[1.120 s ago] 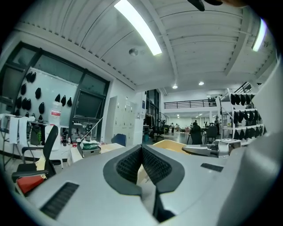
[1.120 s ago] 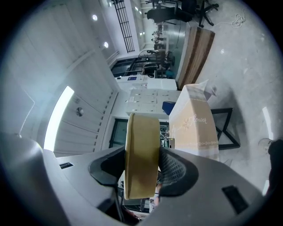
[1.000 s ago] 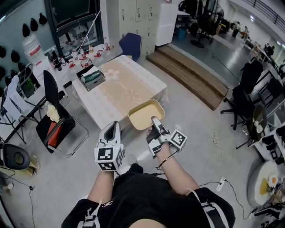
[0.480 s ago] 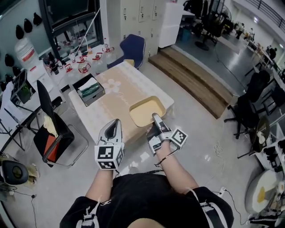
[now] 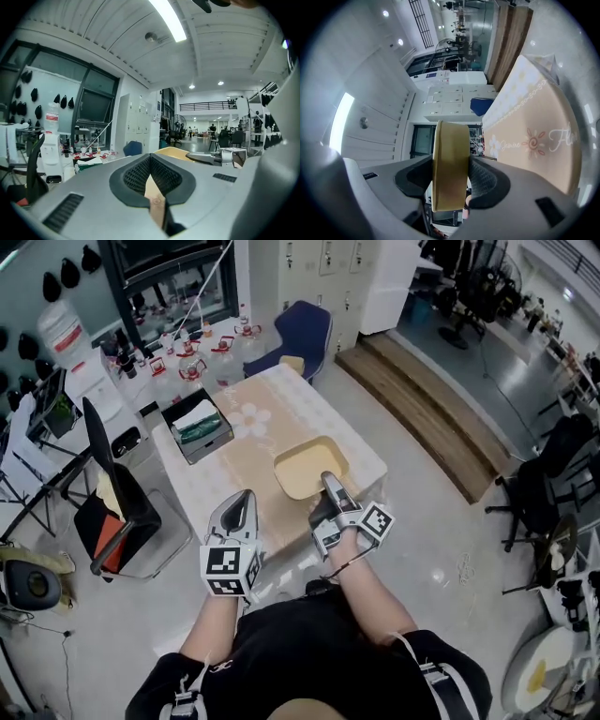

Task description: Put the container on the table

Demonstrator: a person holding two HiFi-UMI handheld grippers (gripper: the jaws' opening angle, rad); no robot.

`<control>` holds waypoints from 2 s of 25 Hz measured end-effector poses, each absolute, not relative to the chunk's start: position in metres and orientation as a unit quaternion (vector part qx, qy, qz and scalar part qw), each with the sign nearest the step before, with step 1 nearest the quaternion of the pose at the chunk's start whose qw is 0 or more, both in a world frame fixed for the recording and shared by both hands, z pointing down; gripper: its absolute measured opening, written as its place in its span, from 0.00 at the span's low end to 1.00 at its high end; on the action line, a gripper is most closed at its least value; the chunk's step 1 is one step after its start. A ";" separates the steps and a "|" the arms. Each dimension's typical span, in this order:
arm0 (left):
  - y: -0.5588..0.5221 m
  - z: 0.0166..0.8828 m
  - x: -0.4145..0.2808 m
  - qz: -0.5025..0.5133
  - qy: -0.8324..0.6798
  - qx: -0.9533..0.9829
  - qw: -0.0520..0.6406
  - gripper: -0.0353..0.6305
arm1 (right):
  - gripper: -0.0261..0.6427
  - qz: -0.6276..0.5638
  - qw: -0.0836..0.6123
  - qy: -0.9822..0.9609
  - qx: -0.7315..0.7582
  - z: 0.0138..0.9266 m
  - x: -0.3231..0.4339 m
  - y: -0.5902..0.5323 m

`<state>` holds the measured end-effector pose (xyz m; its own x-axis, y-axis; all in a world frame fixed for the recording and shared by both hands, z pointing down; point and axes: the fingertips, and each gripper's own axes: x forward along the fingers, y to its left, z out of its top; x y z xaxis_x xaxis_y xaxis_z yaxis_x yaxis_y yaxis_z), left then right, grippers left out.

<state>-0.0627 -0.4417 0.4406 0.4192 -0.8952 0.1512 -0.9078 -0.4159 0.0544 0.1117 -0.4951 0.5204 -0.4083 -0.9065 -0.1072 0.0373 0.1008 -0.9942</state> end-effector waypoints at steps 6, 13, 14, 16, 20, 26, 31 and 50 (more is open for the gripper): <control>-0.481 0.444 -0.070 0.050 -0.565 0.822 0.060 0.07 | 0.39 -0.573 0.384 0.642 -0.335 0.532 0.099 -0.560; -0.516 0.451 -0.066 0.047 -0.593 0.801 0.062 0.07 | 0.39 -0.606 0.357 0.626 -0.339 0.584 0.100 -0.632; -0.518 0.453 -0.065 0.046 -0.597 0.798 0.062 0.07 | 0.39 -0.612 0.352 0.624 -0.335 0.595 0.100 -0.639; -0.522 0.456 -0.067 0.047 -0.606 0.792 0.063 0.07 | 0.39 -0.623 0.342 0.621 -0.330 0.618 0.096 -0.654; -0.532 0.463 -0.077 0.054 -0.624 0.777 0.067 0.07 | 0.39 -0.642 0.303 0.614 -0.345 0.662 0.088 -0.677; -0.539 0.485 -0.084 0.072 -0.653 0.750 0.080 0.07 | 0.39 -0.673 0.270 0.594 -0.350 0.712 0.083 -0.701; -0.550 0.497 -0.102 0.081 -0.668 0.734 0.088 0.07 | 0.39 -0.683 0.213 0.589 -0.375 0.751 0.060 -0.718; -0.573 0.500 -0.098 0.073 -0.670 0.733 0.091 0.07 | 0.40 -0.633 0.045 0.651 -0.417 0.773 0.052 -0.714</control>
